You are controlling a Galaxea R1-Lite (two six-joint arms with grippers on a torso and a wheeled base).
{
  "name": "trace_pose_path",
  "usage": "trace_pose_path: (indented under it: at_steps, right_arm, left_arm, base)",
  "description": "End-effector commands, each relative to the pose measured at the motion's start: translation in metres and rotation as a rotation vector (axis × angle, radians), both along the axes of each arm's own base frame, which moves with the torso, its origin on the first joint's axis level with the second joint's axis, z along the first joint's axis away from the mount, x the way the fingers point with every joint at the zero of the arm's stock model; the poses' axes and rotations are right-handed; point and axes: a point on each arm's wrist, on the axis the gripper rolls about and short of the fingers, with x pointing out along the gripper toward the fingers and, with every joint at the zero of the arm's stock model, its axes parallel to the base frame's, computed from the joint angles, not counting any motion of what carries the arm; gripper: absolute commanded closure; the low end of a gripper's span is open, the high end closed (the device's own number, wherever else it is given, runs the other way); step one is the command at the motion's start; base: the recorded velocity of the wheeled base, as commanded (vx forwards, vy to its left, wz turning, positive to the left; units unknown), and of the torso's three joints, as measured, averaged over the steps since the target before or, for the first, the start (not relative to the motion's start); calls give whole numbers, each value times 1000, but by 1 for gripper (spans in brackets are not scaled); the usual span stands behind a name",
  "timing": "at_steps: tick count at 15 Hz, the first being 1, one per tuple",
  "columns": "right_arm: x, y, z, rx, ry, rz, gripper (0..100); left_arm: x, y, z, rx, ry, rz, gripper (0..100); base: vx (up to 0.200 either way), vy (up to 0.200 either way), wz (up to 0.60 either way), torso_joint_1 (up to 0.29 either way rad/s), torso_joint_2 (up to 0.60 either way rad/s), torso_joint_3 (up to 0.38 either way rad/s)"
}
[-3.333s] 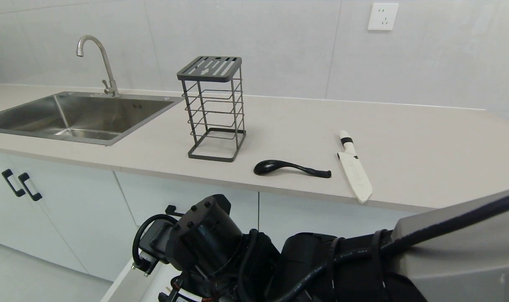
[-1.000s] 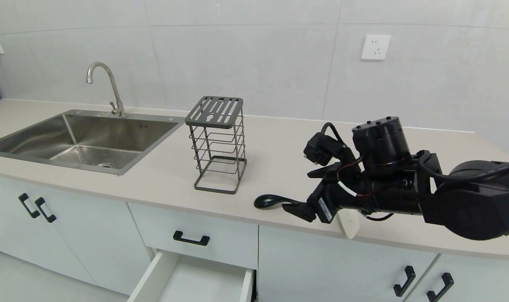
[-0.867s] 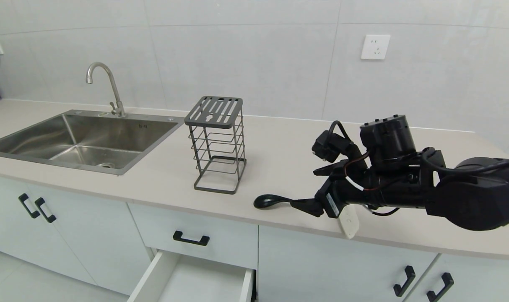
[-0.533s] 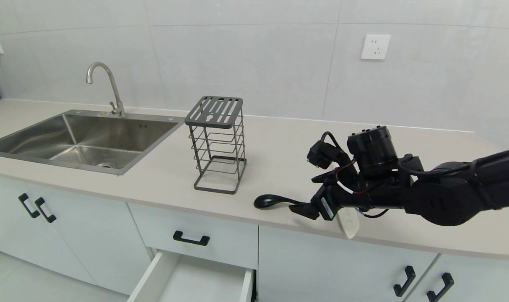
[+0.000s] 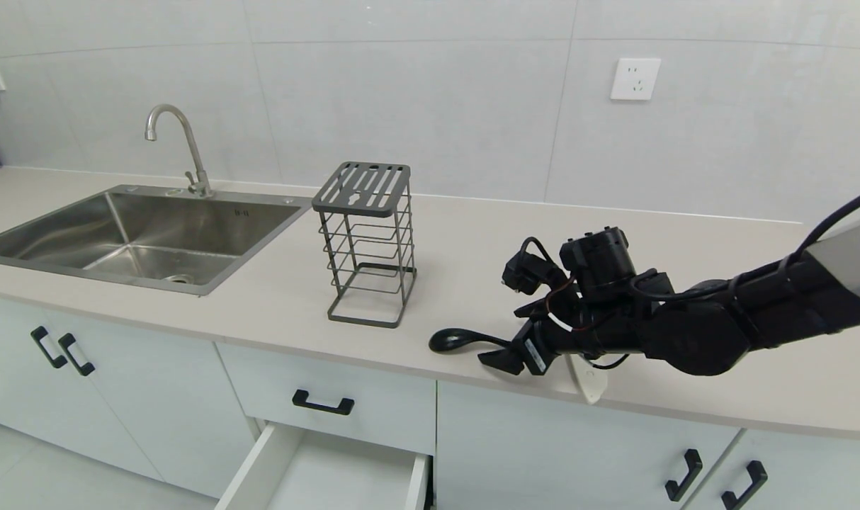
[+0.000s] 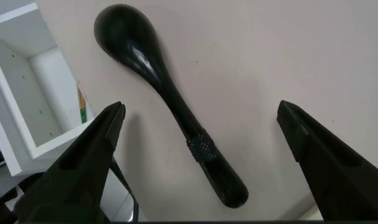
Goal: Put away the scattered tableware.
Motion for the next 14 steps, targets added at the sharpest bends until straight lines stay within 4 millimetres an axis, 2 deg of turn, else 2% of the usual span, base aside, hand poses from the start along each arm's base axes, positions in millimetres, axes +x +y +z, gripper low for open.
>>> trace_pose_path:
  at_steps: [1,8,9,14]
  right_arm:
    - [2,1,-7,-8,15,-1,0]
    - [14,8,-8,28,14,30,0]
    - [15,7,-8,32,18,29,100]
    - [19,6,-20,19,41,25,100]
  left_arm:
    - [0,0,0,0,2,1,0]
    - [0,0,0,0,2,0,0]
    - [0,0,0,0,2,1,0]
    - [0,0,0,0,2,1,0]
  base:
    - [0,0,0,0,0,0]
    - [0,0,0,0,0,0]
    - [0,0,0,0,0,0]
    - [0,0,0,0,0,0]
